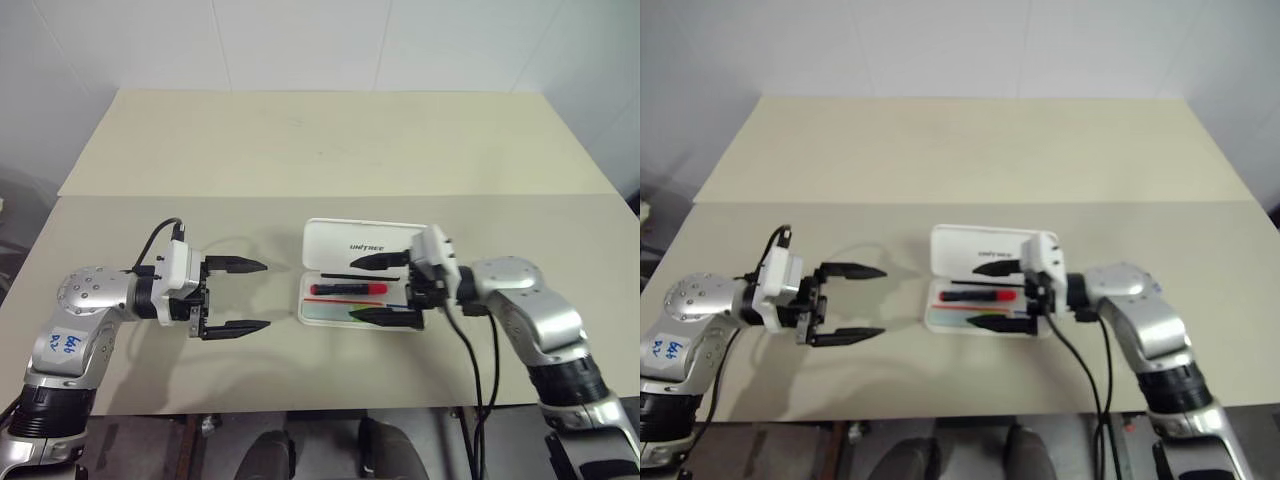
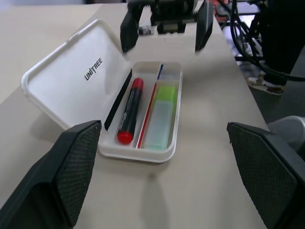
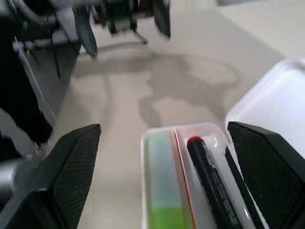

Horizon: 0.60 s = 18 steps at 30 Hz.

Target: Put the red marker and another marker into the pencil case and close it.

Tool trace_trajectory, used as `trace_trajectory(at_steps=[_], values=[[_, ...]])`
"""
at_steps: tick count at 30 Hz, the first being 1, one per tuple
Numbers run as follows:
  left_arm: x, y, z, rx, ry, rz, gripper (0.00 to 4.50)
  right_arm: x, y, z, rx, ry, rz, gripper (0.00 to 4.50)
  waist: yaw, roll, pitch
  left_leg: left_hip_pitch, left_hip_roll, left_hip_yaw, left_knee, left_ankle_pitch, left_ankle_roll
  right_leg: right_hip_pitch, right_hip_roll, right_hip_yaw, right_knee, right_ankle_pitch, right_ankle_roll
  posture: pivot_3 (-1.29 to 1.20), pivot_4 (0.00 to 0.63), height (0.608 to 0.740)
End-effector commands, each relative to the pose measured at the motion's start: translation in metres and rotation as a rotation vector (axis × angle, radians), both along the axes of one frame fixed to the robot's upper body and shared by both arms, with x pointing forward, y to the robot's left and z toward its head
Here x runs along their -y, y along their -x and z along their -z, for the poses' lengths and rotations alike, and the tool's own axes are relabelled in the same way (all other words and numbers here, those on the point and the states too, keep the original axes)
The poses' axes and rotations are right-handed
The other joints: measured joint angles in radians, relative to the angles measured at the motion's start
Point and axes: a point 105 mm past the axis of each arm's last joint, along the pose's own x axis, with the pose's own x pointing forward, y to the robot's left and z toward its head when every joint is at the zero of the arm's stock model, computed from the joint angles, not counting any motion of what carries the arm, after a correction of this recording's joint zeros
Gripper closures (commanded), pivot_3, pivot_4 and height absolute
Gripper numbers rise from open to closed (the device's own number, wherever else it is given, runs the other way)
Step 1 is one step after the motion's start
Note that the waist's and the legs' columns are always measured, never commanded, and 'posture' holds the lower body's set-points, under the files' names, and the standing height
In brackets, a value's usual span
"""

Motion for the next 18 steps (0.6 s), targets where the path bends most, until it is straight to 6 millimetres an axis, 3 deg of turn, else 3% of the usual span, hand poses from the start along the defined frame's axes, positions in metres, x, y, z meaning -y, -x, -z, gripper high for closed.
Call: trace_trajectory(at_steps=[1, 6, 14, 18], values=[[0.004, 0.0, -0.006, 0.027, 0.028, 0.016, 0.0, 0.013, 0.005, -0.021, 0.028, -0.079, 0.079, 0.01, -0.001, 0.0, 0.0, 0.0, 0.0, 0.0, 0.0, 0.0, 0.0, 0.0, 0.0, 0.0, 0.0, 0.0, 0.0, 0.0, 0.15, 0.74], [0.015, -0.001, -0.004, 0.026, 0.069, 0.026, 0.0, 0.073, -0.007, -0.015, 0.08, -0.163, 0.505, 0.01, 0.016, -0.001, 0.0, 0.0, 0.0, 0.004, 0.0, 0.0, 0.0, 0.0, 0.0, 0.0, 0.0, 0.0, 0.0, 0.0, 0.15, 0.74], [0.034, -0.009, -0.004, 0.034, 0.123, 0.046, 0.0, 0.137, -0.015, 0.021, 0.092, -0.16, 0.915, 0.01, 0.015, -0.002, -0.001, 0.002, 0.0, 0.01, 0.002, 0.0, 0.001, 0.002, 0.001, 0.002, 0.0, 0.0, 0.0, 0.0, 0.15, 0.74], [0.049, -0.017, -0.007, 0.049, 0.151, 0.065, 0.0, 0.18, -0.025, 0.037, 0.131, -0.084, 1.154, 0.01, 0.014, -0.002, -0.001, 0.006, 0.001, 0.017, 0.002, 0.0, 0.001, 0.002, 0.0, 0.005, 0.0, 0.0, 0.0, 0.0, 0.15, 0.74]])
